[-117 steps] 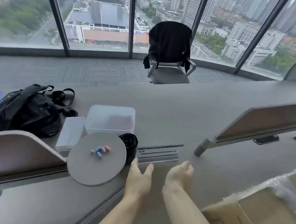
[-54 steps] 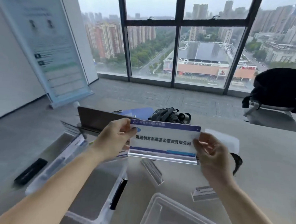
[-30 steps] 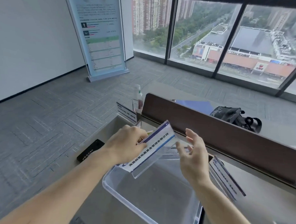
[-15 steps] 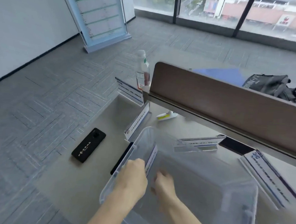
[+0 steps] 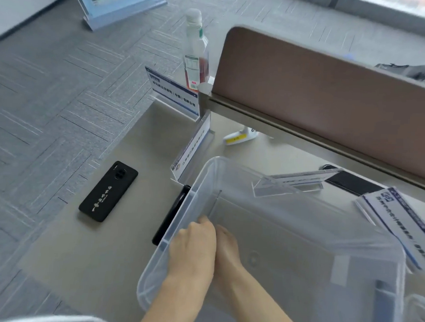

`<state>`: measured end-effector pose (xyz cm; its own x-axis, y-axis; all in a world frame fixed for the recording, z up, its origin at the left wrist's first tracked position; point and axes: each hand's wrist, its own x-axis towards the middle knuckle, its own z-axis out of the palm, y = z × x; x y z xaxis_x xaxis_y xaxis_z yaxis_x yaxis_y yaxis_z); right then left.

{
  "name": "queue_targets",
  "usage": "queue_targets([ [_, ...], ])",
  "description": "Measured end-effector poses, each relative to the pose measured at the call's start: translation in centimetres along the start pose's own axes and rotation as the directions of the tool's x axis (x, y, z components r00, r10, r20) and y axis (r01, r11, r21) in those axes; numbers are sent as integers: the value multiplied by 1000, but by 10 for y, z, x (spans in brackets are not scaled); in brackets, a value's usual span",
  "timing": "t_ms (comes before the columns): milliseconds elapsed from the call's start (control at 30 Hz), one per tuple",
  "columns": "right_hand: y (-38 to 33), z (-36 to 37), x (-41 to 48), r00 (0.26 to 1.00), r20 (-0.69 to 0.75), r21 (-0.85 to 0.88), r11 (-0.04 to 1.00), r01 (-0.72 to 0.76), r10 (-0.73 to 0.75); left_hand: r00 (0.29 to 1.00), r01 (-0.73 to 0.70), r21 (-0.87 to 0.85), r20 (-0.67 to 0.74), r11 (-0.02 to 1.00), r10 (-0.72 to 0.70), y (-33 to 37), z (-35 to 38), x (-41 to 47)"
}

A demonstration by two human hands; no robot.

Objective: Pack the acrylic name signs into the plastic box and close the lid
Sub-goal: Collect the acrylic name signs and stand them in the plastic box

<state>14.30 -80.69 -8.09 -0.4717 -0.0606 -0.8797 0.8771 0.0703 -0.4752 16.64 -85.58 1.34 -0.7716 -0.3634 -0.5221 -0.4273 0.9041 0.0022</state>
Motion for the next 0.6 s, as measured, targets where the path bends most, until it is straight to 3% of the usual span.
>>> queue_targets([
  [200,-10,-3,-20,997,71,110,994,-9,1,994,-51,8,-92,999,51,9,-4,-6],
  [367,-35,-39,-64,981,-32,8,981,194,-193,964,-157,-64,-227,986,139,20,-43,-39],
  [500,-70,-120,-139,896,-162,63,902,427,-413,903,-393,-311,-308,865,300,81,-90,-80],
  [600,-87,-202,-194,788,-240,83,796,599,-567,806,-576,-388,-416,719,421,151,-116,-118],
])
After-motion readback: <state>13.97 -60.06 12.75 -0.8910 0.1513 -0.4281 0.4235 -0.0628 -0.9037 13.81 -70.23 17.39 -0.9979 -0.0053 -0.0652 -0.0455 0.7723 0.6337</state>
